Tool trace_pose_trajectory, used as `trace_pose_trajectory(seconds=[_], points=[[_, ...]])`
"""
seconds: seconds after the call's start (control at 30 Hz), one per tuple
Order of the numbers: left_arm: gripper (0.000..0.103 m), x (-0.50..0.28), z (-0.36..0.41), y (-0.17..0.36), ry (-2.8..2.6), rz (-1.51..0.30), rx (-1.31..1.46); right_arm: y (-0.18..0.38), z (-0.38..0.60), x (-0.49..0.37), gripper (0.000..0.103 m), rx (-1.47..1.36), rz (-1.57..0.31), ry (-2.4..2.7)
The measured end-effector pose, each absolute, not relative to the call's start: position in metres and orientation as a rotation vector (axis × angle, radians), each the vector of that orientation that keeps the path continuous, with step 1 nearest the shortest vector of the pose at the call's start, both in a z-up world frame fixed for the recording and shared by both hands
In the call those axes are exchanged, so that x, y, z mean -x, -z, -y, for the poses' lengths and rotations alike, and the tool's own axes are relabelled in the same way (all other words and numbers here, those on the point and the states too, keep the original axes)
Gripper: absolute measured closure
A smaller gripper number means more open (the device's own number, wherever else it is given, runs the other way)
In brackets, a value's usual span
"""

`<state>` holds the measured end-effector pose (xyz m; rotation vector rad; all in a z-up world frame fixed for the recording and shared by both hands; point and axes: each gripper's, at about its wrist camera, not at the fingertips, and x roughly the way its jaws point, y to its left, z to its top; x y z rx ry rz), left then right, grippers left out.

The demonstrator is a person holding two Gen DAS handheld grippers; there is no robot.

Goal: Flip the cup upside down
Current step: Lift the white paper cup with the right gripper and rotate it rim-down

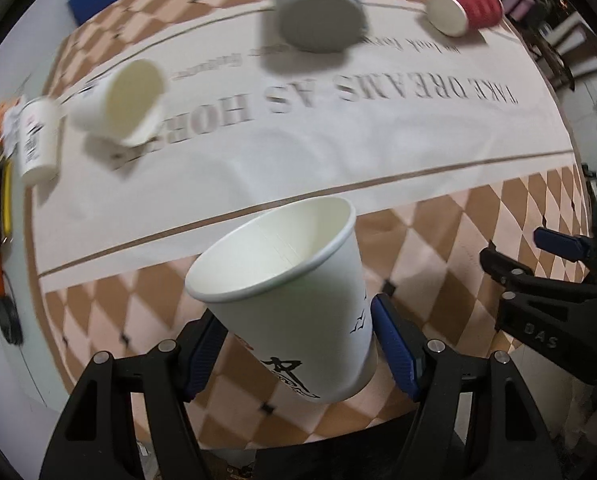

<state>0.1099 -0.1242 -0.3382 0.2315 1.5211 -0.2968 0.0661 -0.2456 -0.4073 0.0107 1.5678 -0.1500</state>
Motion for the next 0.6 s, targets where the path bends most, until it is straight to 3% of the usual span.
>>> trace_pose_trajectory(seconds=[0.6], points=[[0.031, -0.132, 0.178, 0.4, 0.31, -1.616, -0.234, 0.431, 0.317, -0.08, 0.033, -0.066, -1.58, 0.204]])
